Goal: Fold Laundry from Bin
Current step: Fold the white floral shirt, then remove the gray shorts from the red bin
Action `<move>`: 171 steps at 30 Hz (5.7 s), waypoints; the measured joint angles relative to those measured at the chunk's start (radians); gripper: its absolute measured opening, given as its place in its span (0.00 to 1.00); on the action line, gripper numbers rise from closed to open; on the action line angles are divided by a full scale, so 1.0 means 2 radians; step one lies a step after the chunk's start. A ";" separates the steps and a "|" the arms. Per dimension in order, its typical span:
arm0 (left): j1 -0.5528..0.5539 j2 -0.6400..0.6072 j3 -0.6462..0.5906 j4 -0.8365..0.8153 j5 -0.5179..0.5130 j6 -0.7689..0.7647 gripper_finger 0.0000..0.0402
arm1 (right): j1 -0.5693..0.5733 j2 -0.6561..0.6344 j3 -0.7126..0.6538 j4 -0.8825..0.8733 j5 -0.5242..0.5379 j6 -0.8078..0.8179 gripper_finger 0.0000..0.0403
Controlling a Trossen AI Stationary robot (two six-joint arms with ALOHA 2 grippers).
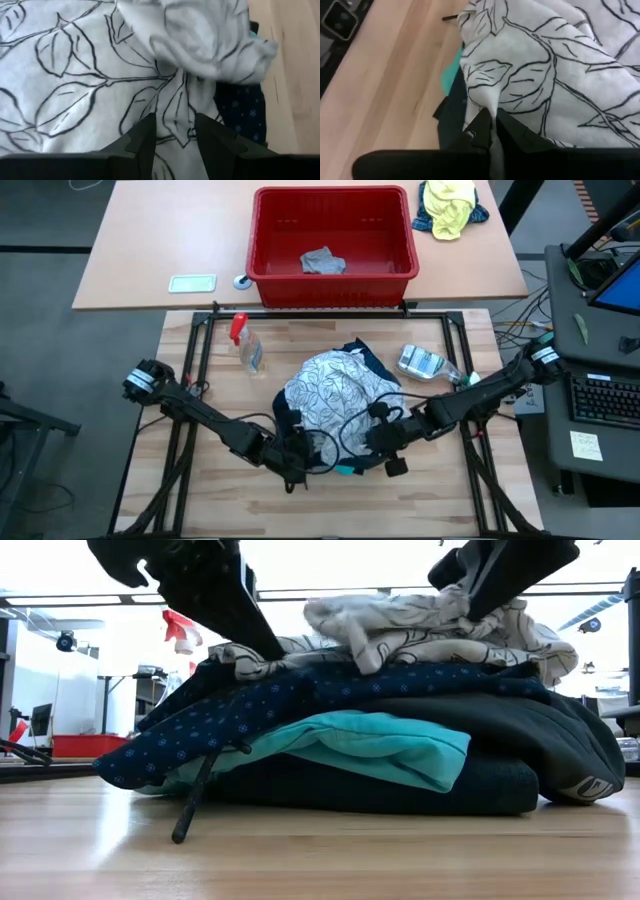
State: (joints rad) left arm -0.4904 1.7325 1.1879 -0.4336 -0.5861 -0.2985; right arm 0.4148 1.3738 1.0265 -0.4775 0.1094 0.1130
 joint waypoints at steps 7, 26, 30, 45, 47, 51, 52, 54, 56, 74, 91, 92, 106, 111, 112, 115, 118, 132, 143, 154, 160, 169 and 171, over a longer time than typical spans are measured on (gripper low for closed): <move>-0.001 0.000 0.030 -0.029 0.000 0.003 0.30 | 0.000 0.003 -0.001 0.003 0.011 0.007 0.10; -0.004 0.066 0.047 0.155 0.001 0.117 0.25 | 0.045 -0.061 -0.018 -0.025 0.027 0.030 0.44; -0.004 0.083 0.046 0.147 0.002 0.082 0.18 | 0.056 -0.084 -0.045 -0.018 0.099 0.025 0.40; -0.005 0.087 0.046 0.070 0.027 -0.017 0.09 | 0.044 -0.166 -0.159 -0.014 0.173 0.062 0.13; -0.006 0.084 0.047 0.068 0.027 -0.017 0.09 | 0.044 -0.186 -0.159 -0.016 0.168 0.062 0.11; -0.008 0.082 0.063 0.047 0.028 -0.012 0.09 | 0.044 -0.226 -0.158 -0.019 0.152 0.062 0.11; -0.008 0.082 0.069 0.040 0.028 -0.009 0.09 | 0.044 -0.234 -0.158 -0.015 0.151 0.063 0.12; -0.010 0.082 0.084 0.024 0.028 -0.004 0.09 | 0.044 -0.246 -0.158 -0.006 0.151 0.063 0.13; -0.012 0.082 0.102 -0.004 0.028 0.001 0.09 | 0.044 -0.252 -0.158 0.002 0.151 0.061 0.14; -0.016 0.024 0.136 -0.183 -0.022 0.080 0.09 | -0.015 -0.265 -0.149 0.128 0.157 -0.059 0.14; 0.076 -0.265 -0.101 0.037 -0.028 0.208 0.09 | -0.214 -0.188 0.044 -0.001 0.156 -0.054 0.11; 0.088 -0.276 -0.104 0.037 -0.028 0.217 0.09 | -0.233 -0.177 0.061 -0.014 0.156 -0.061 0.11; 0.213 -0.384 -0.116 -0.016 0.064 0.348 0.09 | -0.481 -0.008 0.238 -0.045 0.149 -0.198 0.11; 0.263 -0.436 -0.119 -0.019 0.053 0.270 0.09 | -0.565 0.060 0.328 -0.021 0.148 -0.112 0.11; 0.273 -0.451 -0.116 -0.017 0.052 0.251 0.09 | -0.581 0.076 0.350 -0.030 0.142 -0.082 0.11; 0.305 -0.488 -0.107 -0.011 0.049 0.179 0.09 | -0.622 0.126 0.408 -0.052 0.116 0.012 0.11; 0.320 -0.516 -0.101 -0.012 0.046 0.122 0.09 | -0.650 0.180 0.467 -0.082 0.044 0.059 0.11; 0.319 -0.565 -0.101 -0.058 0.022 0.115 0.09 | -0.676 0.370 0.635 -0.239 -0.006 0.140 0.11; 0.319 -0.607 -0.101 -0.067 -0.098 0.074 0.09 | -0.703 0.423 0.663 -0.245 -0.006 0.140 0.11; 0.319 -0.609 -0.101 -0.069 -0.203 0.064 0.09 | -0.718 0.496 0.662 -0.191 -0.191 0.130 0.11; 0.319 -0.609 -0.101 -0.069 -0.231 0.060 0.09 | -0.712 0.519 0.662 -0.079 -0.248 0.168 0.11; 0.319 -0.610 -0.101 -0.078 -0.278 0.060 0.09 | -0.691 0.525 0.663 0.082 -0.251 0.155 0.11; 0.319 -0.610 -0.101 -0.082 -0.295 0.060 0.09 | -0.691 0.525 0.663 0.080 -0.246 0.160 0.11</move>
State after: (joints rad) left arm 0.1486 0.5125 0.9863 -0.5977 -1.1763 -0.1776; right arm -0.9667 2.4237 2.3535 -0.3182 -0.3832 0.4324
